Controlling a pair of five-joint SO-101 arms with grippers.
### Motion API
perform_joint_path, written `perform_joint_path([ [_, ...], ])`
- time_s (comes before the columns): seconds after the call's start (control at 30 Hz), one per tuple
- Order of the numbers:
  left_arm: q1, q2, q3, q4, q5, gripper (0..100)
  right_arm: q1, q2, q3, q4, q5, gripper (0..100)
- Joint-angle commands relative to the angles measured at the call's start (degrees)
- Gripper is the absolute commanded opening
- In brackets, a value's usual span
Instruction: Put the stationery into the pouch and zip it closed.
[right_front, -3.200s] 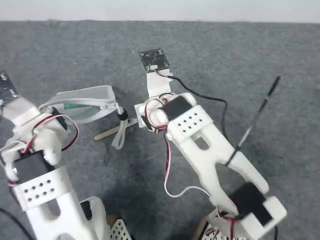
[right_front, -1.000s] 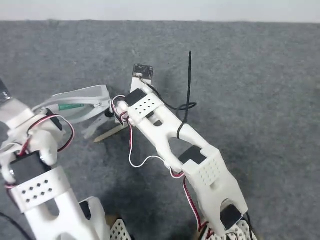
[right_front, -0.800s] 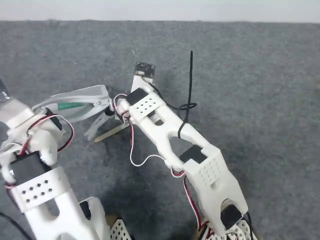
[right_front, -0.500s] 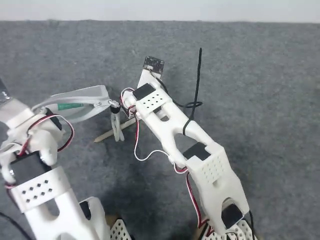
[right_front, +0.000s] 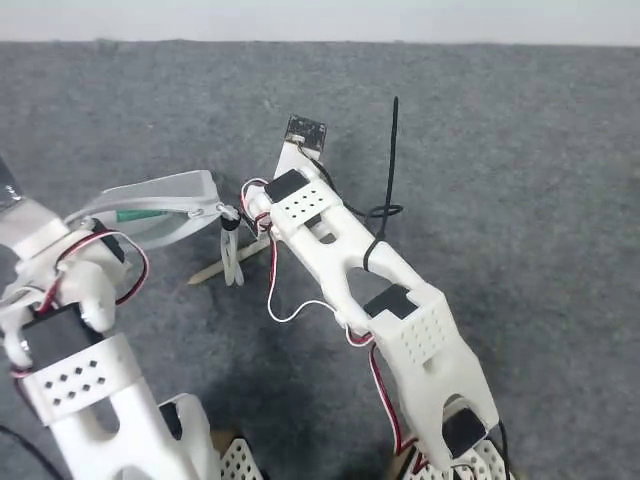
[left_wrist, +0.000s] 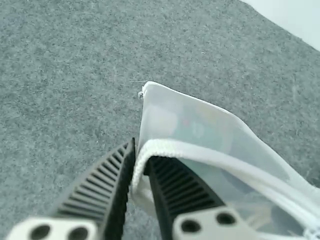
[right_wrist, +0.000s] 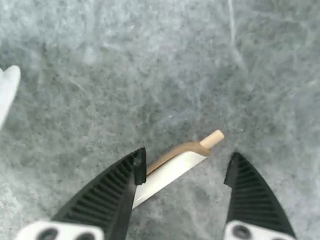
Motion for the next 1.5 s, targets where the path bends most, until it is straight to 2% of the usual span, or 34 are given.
perform_joint_path([
  [0.0, -0.1, -0.3, -0.7, -2.1, 0.8, 1, 0.5, 0.2, -1.7, -0.2, 1.7, 24.8],
  [0.07, -0.1, -0.3, -0.7, -2.1, 0.8, 1, 0.5, 0.2, -1.7, 1.2, 1.7, 23.3],
  [0.23, -0.1, -0.3, -0.7, -2.0, 0.8, 1, 0.6, 1.5, -1.7, 4.4, 1.8, 12.4],
  [0.6, -0.1, -0.3, -0.7, -2.0, 0.8, 1, 0.8, 2.4, -1.7, 18.2, 4.8, 11.4],
  [0.7, -0.1, -0.3, -0.7, -2.0, 0.8, 1, 0.8, 2.4, -1.7, 20.3, 8.8, 10.1],
  [0.83, -0.1, -0.3, -0.7, -1.9, 0.8, 1, 0.9, 1.6, -1.7, 20.8, 14.2, 0.0],
  [0.93, -0.1, -0.3, -0.7, -1.9, 0.8, 1, 1.9, -0.3, -1.7, 23.4, 21.5, 1.9],
  [1.27, -0.1, -0.3, -0.7, -1.9, 0.8, 1, 9.4, -7.0, -1.6, 24.8, 38.4, 0.7],
  [1.47, -0.1, -0.3, -0.7, -1.9, 0.8, 1, 10.1, -10.8, -1.4, 28.4, 45.8, 0.7],
])
